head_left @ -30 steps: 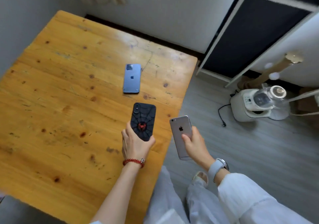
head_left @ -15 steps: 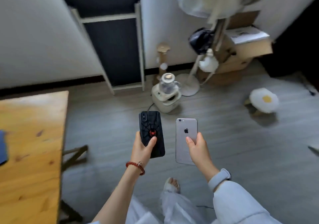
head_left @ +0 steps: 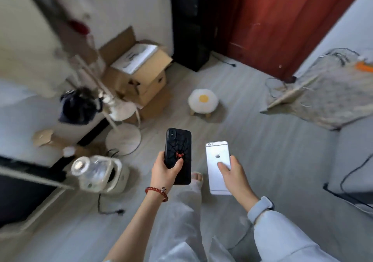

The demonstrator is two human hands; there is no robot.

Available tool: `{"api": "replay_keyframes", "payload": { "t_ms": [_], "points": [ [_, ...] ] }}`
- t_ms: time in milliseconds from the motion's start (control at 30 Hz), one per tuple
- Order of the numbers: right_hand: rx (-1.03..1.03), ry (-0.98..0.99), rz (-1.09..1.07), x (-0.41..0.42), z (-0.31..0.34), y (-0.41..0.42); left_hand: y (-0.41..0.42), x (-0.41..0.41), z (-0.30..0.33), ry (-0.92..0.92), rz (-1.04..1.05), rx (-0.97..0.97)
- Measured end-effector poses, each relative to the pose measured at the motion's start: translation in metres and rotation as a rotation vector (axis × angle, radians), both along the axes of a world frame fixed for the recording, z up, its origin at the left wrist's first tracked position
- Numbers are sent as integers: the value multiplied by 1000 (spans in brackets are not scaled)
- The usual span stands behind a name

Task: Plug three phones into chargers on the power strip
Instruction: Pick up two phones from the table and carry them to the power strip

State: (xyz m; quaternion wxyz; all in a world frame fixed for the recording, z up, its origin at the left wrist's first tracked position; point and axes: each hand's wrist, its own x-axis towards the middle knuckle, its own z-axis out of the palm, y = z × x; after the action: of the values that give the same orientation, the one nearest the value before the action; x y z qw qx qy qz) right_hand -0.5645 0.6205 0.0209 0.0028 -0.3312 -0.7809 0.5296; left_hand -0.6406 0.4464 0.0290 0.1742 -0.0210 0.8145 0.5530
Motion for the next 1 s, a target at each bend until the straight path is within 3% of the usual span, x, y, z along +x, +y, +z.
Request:
{"api": "replay_keyframes", "payload": {
  "t_ms": [400, 633, 1000],
  "points": [
    [81, -24, -449, -114, 27, 216, 275, -187, 8, 2, -432, 24],
    [-15, -7, -742, -115, 4, 350, 454, -211, -9, -17, -656, -59],
    [-72, -50, -832, -107, -3, 639, 766, -209, -11, -98, -704, -69]
  ]
}}
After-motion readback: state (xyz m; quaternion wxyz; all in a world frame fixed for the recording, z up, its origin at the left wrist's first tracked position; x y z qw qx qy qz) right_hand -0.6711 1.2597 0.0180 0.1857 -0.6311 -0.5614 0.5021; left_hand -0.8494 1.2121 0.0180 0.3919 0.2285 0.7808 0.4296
